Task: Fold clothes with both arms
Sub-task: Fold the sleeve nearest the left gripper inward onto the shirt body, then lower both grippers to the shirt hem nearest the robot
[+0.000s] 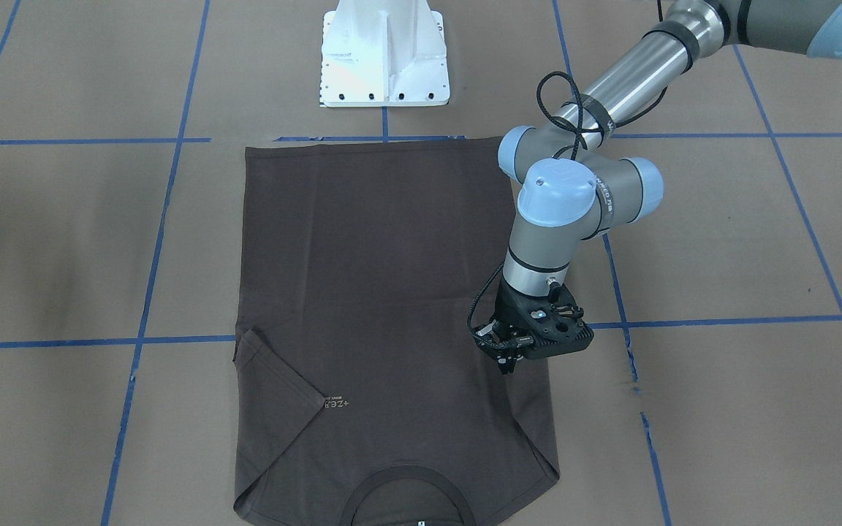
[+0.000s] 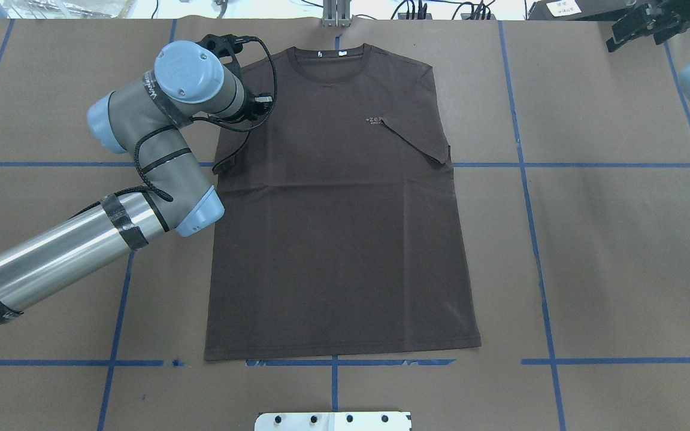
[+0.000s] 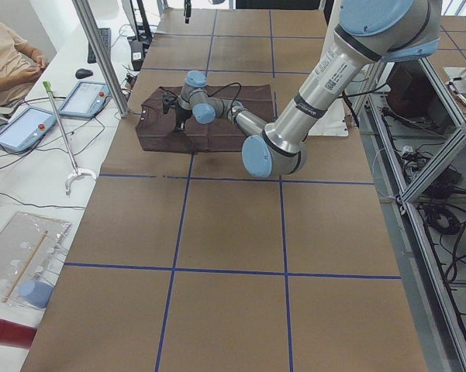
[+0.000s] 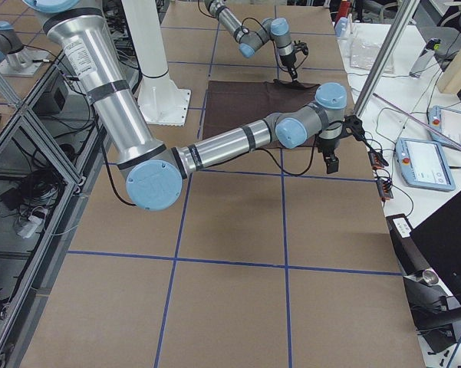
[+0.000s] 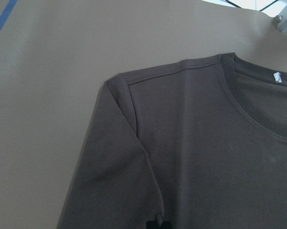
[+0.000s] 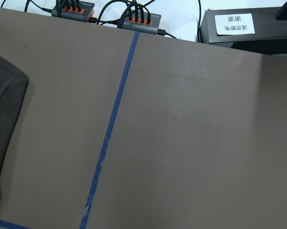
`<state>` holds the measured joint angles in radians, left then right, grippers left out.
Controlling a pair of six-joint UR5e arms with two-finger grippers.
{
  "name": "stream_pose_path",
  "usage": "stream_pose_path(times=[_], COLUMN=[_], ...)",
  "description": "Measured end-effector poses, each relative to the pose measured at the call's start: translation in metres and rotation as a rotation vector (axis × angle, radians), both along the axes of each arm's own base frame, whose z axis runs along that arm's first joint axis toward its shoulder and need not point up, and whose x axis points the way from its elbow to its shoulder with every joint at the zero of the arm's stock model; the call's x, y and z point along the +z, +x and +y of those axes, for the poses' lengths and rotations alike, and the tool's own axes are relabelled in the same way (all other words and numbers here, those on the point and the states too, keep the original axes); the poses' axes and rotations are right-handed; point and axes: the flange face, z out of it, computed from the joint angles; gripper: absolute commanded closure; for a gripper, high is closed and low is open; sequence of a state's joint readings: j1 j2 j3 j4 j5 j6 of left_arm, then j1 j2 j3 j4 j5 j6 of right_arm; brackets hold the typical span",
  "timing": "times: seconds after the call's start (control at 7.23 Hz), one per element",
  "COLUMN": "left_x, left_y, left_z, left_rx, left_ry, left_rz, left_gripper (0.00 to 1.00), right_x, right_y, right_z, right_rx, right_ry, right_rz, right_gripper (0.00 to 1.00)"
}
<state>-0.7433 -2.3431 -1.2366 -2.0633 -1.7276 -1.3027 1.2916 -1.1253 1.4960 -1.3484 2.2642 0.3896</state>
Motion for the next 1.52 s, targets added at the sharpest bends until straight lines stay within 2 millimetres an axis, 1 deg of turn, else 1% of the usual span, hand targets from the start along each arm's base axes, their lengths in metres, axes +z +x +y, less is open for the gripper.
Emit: stream_pose_path(times=[0.14,0.55,0.69,0.83,0.97,1.11,1.24,1.38,1.52], left_x=[0.000,0.001,-0.003,-0.011,-0.016,-0.017,-0.021,-0.025,-0.024], left_y=[0.001,0.000,-0.003,-0.010,-0.024,-0.046,-0.066,-0.074,-0.074], left_z=[0.000,0.001,0.003,0.009,0.023,0.048,0.079,0.118,0.157], left_rx=[-0.001,0.038,0.064,0.089,0.120,0.158,0.201,0.241,0.257], left_ry=[-0.003,0.040,0.074,0.103,0.140,0.176,0.201,0.206,0.182], left_rz=[0.000,-0.026,-0.039,-0.049,-0.052,-0.031,0.013,0.062,0.103], left_gripper=[0.01,0.00,0.00,0.00,0.00,0.00,0.00,0.00,0.00], right_x=[0.000,-0.004,-0.012,-0.031,-0.055,-0.074,-0.088,-0.099,-0.103], right_y=[0.000,-0.005,-0.016,-0.039,-0.073,-0.111,-0.148,-0.181,-0.206], right_z=[0.000,0.000,0.003,0.015,0.037,0.070,0.114,0.167,0.224], right_rx=[0.000,0.008,0.029,0.058,0.094,0.129,0.169,0.212,0.245], right_ry=[0.000,-0.011,-0.034,-0.057,-0.088,-0.122,-0.149,-0.181,-0.215], right_rz=[0.000,-0.008,-0.021,-0.040,-0.066,-0.088,-0.104,-0.124,-0.141], right_gripper=[0.00,0.00,0.00,0.00,0.00,0.00,0.00,0.00,0.00])
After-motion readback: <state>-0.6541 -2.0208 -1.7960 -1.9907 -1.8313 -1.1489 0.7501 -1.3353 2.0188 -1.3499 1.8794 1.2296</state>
